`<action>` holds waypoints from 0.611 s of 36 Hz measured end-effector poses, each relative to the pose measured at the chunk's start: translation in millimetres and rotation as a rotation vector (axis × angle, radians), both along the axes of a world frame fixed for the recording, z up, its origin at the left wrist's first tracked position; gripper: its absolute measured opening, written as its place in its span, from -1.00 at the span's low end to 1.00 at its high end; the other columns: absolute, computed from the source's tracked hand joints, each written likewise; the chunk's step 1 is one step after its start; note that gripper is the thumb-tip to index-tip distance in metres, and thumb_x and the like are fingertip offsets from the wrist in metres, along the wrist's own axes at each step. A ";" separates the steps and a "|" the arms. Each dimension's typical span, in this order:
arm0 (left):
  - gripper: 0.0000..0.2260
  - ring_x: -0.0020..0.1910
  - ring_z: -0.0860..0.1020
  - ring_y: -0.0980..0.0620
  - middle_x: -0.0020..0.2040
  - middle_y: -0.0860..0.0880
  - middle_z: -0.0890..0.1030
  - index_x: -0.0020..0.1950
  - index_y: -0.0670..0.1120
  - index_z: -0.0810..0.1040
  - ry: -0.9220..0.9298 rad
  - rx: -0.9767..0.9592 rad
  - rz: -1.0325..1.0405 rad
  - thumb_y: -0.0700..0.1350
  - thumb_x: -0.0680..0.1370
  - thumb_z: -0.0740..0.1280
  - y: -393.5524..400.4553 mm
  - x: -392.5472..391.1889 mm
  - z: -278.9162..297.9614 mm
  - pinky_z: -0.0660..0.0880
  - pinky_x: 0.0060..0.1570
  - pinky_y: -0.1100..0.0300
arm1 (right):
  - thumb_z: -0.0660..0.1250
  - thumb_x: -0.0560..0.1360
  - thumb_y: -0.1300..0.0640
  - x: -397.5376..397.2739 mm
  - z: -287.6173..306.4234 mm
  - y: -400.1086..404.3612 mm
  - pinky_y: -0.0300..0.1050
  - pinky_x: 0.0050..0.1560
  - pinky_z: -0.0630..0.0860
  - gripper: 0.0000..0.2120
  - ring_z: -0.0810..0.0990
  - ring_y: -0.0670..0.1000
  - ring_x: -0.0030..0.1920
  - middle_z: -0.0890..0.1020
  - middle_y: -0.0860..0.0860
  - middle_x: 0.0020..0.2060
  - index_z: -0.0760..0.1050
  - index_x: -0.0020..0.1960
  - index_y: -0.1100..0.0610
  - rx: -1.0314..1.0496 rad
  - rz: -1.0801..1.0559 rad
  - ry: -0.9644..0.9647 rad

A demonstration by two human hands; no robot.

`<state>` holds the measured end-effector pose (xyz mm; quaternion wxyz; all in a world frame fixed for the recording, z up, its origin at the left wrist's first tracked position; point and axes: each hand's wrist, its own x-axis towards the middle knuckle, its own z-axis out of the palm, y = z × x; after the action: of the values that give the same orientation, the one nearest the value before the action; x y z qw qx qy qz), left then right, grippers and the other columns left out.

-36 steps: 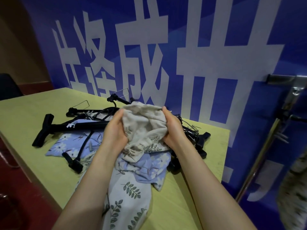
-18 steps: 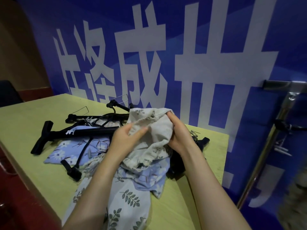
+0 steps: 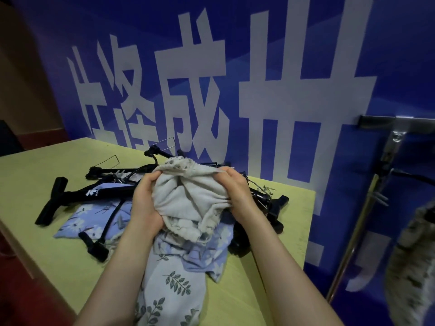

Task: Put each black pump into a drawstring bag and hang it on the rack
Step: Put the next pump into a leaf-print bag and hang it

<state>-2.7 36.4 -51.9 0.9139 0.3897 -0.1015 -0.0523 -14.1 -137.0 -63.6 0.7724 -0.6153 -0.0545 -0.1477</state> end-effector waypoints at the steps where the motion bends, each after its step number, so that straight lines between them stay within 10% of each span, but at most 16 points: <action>1: -0.81 -0.26 0.63 0.00 -0.27 -0.05 0.65 -0.12 -0.09 0.55 -0.010 0.017 0.033 -0.11 0.57 0.16 -0.9 0.7 -0.5 0.60 -0.27 0.24 | 0.31 0.52 0.21 -1.6 0.3 1.8 -0.17 -0.21 0.44 -0.93 0.50 -0.02 -0.21 0.55 0.01 -0.26 0.52 -0.13 0.11 -0.120 -0.071 -0.029; 9: -0.78 0.05 0.63 -0.11 0.01 -0.12 0.68 -0.04 -0.01 0.64 -0.012 0.384 0.294 0.10 0.56 0.31 -13.8 1.9 -8.7 0.54 0.12 0.00 | 0.33 0.52 0.01 -16.3 18.0 -0.4 -0.25 -0.09 0.49 -0.92 0.56 -0.11 -0.07 0.60 -0.05 -0.07 0.54 -0.02 -0.01 -0.394 -0.295 -0.179; 22: -0.70 -0.30 0.33 -0.03 -0.24 -0.11 0.40 -0.16 -0.09 0.43 -0.219 0.793 0.276 0.12 0.58 0.27 -29.7 -6.2 -20.3 0.21 -0.37 0.18 | 0.27 0.58 0.10 19.5 -3.1 -167.5 0.02 -0.05 0.53 -0.77 0.53 0.03 -0.15 0.60 0.05 -0.17 0.61 0.04 0.24 -0.793 -0.574 0.324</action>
<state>-9.0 6.8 -72.1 0.6758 0.7237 -0.1167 0.0770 5.5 -304.6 -66.7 0.4068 -0.8659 0.1851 -0.2246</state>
